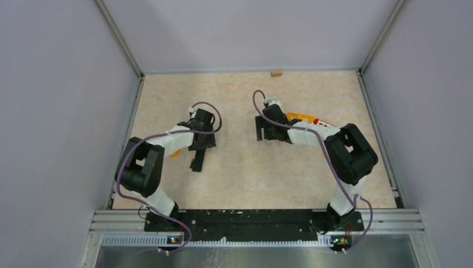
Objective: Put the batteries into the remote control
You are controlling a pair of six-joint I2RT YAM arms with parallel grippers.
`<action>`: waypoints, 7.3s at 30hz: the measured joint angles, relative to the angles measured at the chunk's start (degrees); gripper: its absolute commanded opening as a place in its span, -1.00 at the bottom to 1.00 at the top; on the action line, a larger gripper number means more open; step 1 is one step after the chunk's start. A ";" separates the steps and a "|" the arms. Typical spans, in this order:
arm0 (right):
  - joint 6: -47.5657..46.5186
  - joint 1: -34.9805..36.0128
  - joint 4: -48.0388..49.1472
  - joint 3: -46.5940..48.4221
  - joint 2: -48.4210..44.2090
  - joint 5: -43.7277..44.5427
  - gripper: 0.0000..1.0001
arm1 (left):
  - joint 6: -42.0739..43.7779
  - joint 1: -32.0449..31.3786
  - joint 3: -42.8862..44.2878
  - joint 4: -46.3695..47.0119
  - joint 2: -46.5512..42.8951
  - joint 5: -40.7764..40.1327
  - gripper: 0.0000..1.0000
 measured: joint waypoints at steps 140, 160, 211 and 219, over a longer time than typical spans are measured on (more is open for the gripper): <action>23.15 29.90 -0.33 20.20 10.32 3.72 0.15 | -7.28 8.72 1.95 -6.43 -49.48 -22.16 -1.00; 17.49 38.60 -20.57 55.10 36.26 18.71 -0.05 | -3.15 9.77 6.25 -14.08 -54.27 -34.07 -1.00; 2.54 19.93 14.01 -5.44 -37.11 -3.93 -1.00 | -3.54 9.97 -1.79 21.35 -34.97 52.52 -1.00; 0.28 19.93 18.43 -5.44 -37.81 -14.25 -1.00 | -16.74 9.75 -3.69 35.23 -33.27 60.28 -1.00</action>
